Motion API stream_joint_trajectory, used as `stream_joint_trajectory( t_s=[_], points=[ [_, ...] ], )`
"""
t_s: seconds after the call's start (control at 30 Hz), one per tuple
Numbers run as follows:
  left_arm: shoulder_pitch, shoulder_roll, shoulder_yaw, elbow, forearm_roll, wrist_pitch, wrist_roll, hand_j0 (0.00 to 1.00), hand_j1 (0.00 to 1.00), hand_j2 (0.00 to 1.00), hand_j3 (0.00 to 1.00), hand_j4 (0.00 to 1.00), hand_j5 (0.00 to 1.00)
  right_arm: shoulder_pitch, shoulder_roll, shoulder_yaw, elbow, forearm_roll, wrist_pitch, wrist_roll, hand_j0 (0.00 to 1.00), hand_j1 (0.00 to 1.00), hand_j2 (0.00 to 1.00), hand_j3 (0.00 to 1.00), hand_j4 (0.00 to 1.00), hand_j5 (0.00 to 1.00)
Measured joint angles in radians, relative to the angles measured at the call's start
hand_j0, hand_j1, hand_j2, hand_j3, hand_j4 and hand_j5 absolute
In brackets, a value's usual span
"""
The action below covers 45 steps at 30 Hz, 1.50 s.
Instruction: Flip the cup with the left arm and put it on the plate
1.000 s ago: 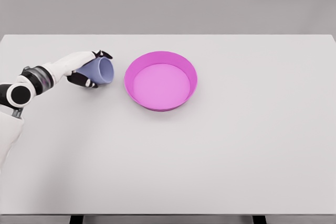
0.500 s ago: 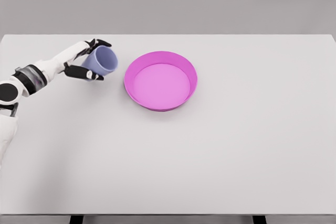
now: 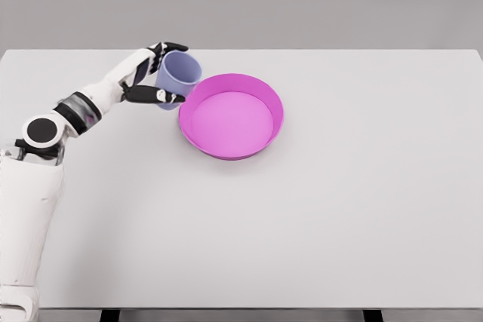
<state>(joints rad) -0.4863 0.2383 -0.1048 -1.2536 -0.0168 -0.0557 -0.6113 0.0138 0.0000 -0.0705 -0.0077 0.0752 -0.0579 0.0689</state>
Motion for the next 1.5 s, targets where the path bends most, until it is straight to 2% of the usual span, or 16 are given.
stream_joint_trajectory(
  t_s=[0.2, 0.57, 0.73, 0.97, 1.13, 1.17, 1.2, 1.23, 1.5],
  points=[
    [0.003, -0.041, 0.002, -0.001, 0.049, 0.049, 0.0, 0.7, 0.7, 0.7, 0.7, 0.7, 0.7, 0.0, 0.0, 0.0, 0.0, 0.0, 0.0, 0.0, 1.0, 1.0, 1.0, 1.0, 1.0, 1.0],
    [0.006, -0.179, 0.0, 0.009, 0.062, 0.092, 0.0, 0.71, 0.71, 0.71, 0.71, 0.71, 0.71, 0.0, 0.0, 0.0, 0.0, 0.0, 0.0, 0.0, 1.0, 1.0, 1.0, 1.0, 1.0, 1.0],
    [-0.002, -0.205, 0.0, 0.041, 0.063, 0.105, 0.0, 0.72, 0.72, 0.72, 0.72, 0.72, 0.72, 0.0, 0.0, 0.0, 0.0, 0.0, 0.0, 0.0, 1.0, 1.0, 1.0, 1.0, 1.0, 1.0],
    [-0.028, -0.232, -0.001, 0.151, 0.061, 0.108, 0.0, 0.73, 0.73, 0.73, 0.73, 0.73, 0.73, 0.0, 0.0, 0.0, 0.0, 0.0, 0.0, 0.0, 1.0, 1.0, 1.0, 1.0, 1.0, 1.0],
    [-0.028, -0.237, 0.0, 0.177, 0.06, 0.107, 0.0, 0.74, 0.74, 0.74, 0.74, 0.74, 0.74, 0.0, 0.0, 0.0, 0.0, 0.0, 0.0, 0.0, 1.0, 1.0, 1.0, 1.0, 1.0, 1.0],
    [-0.028, -0.237, 0.0, 0.178, 0.061, 0.106, 0.0, 0.78, 0.78, 0.78, 0.78, 0.78, 0.78, 0.0, 0.0, 0.0, 0.0, 0.0, 0.0, 0.0, 1.0, 1.0, 1.0, 1.0, 1.0, 1.0],
    [-0.029, -0.238, 0.001, 0.179, 0.061, 0.106, 0.0, 0.94, 0.94, 0.94, 0.94, 0.94, 0.94, 0.0, 0.0, 0.0, 0.0, 0.0, 0.0, 0.0, 1.0, 1.0, 1.0, 1.0, 1.0, 1.0],
    [-0.029, -0.238, 0.001, 0.179, 0.061, 0.106, 0.0, 1.0, 1.0, 1.0, 1.0, 1.0, 1.0, 0.0, 0.0, 0.0, 0.0, 0.0, 0.0, 0.0, 1.0, 1.0, 1.0, 1.0, 1.0, 1.0],
    [-0.035, -0.237, 0.002, 0.178, 0.06, 0.102, 0.0, 1.0, 1.0, 1.0, 1.0, 1.0, 1.0, 0.0, 0.0, 0.0, 0.0, 0.0, 0.0, 0.0, 1.0, 1.0, 1.0, 1.0, 1.0, 1.0]
  ],
)
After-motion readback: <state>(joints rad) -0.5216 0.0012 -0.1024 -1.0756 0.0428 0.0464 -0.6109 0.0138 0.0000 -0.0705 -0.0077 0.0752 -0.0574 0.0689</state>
